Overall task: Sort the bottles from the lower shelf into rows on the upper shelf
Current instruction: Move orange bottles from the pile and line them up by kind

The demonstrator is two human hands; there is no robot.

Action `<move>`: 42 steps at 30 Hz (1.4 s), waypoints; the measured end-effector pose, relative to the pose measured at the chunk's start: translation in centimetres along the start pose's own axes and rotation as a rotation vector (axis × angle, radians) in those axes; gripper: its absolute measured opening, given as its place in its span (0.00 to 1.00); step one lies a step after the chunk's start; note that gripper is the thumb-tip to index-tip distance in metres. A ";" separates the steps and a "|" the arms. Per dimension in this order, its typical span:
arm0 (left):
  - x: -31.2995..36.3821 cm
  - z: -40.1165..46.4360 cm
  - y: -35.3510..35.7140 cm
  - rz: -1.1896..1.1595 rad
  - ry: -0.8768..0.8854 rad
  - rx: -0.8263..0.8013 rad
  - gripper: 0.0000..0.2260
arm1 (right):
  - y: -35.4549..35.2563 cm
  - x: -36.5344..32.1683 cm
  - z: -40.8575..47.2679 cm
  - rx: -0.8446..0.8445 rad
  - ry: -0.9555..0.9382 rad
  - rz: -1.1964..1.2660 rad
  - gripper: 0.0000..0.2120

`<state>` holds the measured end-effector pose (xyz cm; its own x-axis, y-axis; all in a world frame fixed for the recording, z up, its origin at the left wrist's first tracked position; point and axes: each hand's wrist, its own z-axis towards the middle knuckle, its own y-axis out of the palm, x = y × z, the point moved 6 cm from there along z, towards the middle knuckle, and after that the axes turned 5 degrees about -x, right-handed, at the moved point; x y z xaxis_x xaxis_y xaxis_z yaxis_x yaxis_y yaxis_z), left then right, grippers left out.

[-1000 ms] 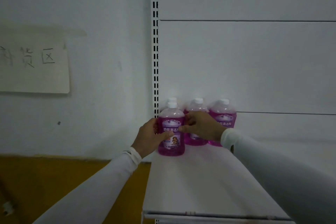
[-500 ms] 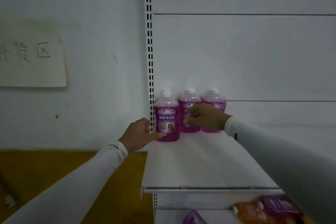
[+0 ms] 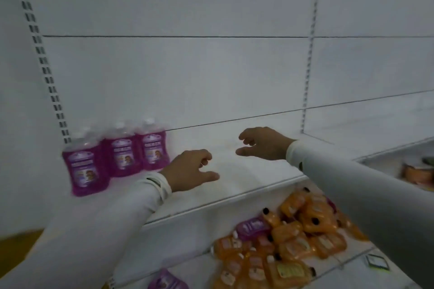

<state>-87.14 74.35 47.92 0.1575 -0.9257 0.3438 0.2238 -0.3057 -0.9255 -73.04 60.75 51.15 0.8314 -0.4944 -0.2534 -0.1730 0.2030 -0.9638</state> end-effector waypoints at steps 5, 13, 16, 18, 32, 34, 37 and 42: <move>15.7 7.1 8.6 -0.022 0.283 -0.081 0.23 | -3.0 15.9 -10.1 0.061 0.261 -0.018 0.28; 35.8 15.5 25.0 -0.013 0.630 -0.304 0.18 | -2.4 36.5 -25.7 0.071 0.639 0.001 0.29; 41.4 18.9 31.2 -0.002 0.704 -0.392 0.21 | -2.0 43.9 -30.4 0.038 0.786 0.005 0.29; 45.0 21.4 34.7 -0.009 0.744 -0.447 0.24 | -2.1 48.5 -33.0 0.042 0.880 0.017 0.29; 66.3 36.3 54.2 -0.079 0.798 -0.681 0.24 | -2.3 76.2 -43.5 0.106 1.145 0.184 0.28; 67.6 38.3 57.7 -0.074 0.750 -0.697 0.24 | -1.0 81.0 -43.5 0.052 1.106 0.197 0.28; 69.1 42.0 62.1 -0.079 0.632 -0.691 0.23 | 0.2 88.7 -42.3 -0.007 1.017 0.222 0.28; 69.1 47.5 65.2 -0.140 0.323 -0.650 0.23 | -0.5 98.2 -36.6 -0.194 0.754 0.201 0.28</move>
<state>-16.01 1.03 18.88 -0.1440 -0.8570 0.4947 -0.4095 -0.4035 -0.8182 -10.67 -18.85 23.70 0.2066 -0.9157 -0.3448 -0.4274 0.2325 -0.8737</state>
